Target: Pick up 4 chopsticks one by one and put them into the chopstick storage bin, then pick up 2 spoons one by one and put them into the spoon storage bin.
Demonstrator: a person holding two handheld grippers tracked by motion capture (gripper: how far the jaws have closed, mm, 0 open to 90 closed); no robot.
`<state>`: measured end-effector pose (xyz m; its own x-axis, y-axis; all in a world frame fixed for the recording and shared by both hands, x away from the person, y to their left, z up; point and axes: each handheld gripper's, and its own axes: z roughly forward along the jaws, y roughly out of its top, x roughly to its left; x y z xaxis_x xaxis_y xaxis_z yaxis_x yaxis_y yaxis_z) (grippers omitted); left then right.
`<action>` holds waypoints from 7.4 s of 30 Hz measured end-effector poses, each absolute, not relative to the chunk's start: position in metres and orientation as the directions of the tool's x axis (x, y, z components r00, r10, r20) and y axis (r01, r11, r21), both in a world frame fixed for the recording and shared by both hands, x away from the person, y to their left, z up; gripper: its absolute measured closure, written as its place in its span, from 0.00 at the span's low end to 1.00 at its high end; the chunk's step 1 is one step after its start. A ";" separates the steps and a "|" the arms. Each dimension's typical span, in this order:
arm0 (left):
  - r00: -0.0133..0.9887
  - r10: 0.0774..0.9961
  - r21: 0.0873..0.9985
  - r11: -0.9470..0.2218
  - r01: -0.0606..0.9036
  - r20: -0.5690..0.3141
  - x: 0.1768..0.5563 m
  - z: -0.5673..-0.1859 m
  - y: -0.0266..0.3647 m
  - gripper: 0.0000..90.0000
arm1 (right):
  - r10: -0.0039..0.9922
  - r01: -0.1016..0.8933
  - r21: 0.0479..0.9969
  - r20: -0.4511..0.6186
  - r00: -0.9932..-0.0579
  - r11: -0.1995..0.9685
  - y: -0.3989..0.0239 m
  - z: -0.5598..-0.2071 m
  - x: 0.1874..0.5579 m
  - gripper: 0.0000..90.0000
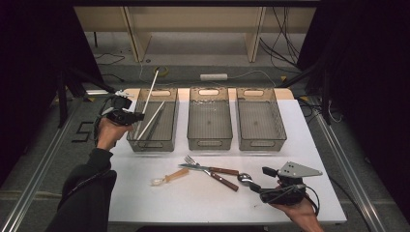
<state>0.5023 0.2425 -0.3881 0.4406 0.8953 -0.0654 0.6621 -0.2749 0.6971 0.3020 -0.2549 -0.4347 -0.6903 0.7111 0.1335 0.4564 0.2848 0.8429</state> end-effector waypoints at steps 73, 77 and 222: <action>0.585 0.808 0.678 -0.394 0.621 -0.065 0.429 -0.379 0.206 0.37 | 0.712 0.449 0.846 0.124 -0.691 0.289 -0.255 -0.433 0.301 0.29; 0.609 0.791 0.667 -0.425 0.612 -0.055 0.423 -0.381 0.198 0.35 | 0.711 0.449 0.845 0.123 -0.693 0.291 -0.255 -0.433 0.301 0.29; 0.848 0.510 0.420 -0.744 0.520 -0.147 0.392 -0.421 0.115 0.86 | 0.727 0.465 0.836 0.122 -0.676 0.292 -0.260 -0.436 0.298 0.29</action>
<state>0.3917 0.1152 -0.4205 0.8476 0.5100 -0.1466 0.5201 -0.7438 0.4198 0.2982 -0.2600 -0.4358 -0.6759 0.7268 0.1220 0.4647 0.2918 0.8360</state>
